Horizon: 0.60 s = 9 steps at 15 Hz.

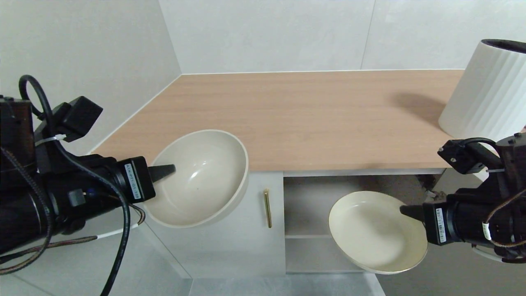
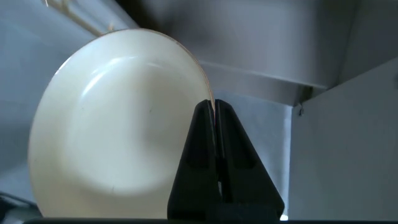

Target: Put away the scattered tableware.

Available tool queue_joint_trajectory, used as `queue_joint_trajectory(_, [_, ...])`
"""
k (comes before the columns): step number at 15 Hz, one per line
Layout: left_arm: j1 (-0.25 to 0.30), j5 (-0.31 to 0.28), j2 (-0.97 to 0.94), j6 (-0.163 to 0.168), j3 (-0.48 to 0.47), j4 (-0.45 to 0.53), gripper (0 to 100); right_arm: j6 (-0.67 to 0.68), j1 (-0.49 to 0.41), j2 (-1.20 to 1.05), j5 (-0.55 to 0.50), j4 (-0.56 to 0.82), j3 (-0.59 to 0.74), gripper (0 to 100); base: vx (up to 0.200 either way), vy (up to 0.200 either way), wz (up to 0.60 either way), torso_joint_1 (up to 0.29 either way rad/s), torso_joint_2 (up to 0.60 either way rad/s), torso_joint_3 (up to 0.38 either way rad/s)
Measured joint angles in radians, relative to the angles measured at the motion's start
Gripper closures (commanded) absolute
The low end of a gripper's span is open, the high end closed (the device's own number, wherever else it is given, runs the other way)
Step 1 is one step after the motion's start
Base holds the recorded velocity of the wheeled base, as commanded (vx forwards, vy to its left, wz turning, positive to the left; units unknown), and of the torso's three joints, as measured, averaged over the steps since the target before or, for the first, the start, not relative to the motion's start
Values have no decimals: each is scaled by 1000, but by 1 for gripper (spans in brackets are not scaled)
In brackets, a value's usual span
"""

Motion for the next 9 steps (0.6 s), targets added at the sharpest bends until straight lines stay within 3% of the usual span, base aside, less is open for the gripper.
queue_joint_trajectory(5, [-12,-41,-9,1,10,-1,100,-14,16,1,25,0,21,100,0,0,0,-207,467,263])
queue_joint_trajectory(9, [-12,-42,-10,1,11,-1,100,-17,16,12,31,0,28,100,0,0,0,-187,455,268])
